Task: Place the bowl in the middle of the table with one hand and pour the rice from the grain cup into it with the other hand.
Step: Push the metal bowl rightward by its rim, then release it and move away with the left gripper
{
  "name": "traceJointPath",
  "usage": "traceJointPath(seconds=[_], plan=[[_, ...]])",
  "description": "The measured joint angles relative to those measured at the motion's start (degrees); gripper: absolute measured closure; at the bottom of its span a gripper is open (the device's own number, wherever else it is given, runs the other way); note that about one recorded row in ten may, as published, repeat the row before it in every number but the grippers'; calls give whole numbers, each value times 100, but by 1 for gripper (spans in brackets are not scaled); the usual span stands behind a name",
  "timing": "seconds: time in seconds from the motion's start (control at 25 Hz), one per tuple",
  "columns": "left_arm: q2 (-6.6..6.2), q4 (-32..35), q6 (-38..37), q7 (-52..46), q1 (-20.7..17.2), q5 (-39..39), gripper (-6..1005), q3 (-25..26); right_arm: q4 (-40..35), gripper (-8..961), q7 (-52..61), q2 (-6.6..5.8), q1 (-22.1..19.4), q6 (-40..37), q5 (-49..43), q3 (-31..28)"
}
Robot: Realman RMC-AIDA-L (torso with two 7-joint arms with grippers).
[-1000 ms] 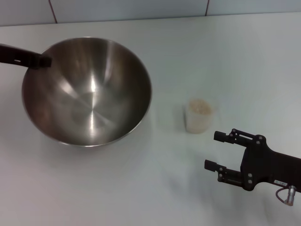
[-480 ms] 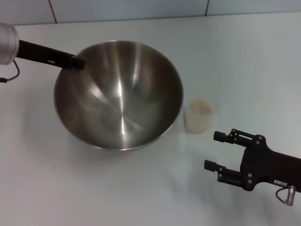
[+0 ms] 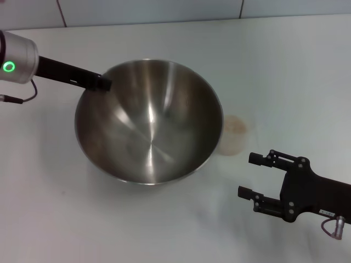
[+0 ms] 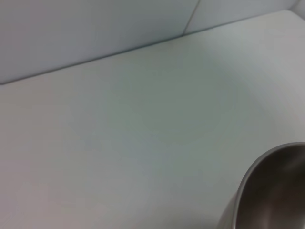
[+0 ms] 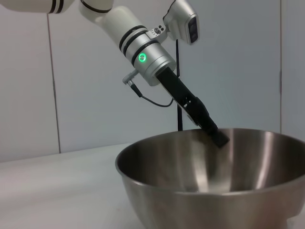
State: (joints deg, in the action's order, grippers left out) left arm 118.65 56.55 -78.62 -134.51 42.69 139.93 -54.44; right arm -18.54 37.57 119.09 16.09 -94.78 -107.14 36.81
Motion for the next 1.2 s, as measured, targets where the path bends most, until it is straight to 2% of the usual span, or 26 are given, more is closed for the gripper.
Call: traceJointPath(seconds=[0.2, 1.2], plan=[[0, -115, 162, -20, 9, -62, 937, -223, 0, 250, -3, 0, 0, -6, 0, 8], [-18, -486, 296, -17, 52, -59, 921, -226, -1, 249, -4, 0, -8, -24, 0, 34]])
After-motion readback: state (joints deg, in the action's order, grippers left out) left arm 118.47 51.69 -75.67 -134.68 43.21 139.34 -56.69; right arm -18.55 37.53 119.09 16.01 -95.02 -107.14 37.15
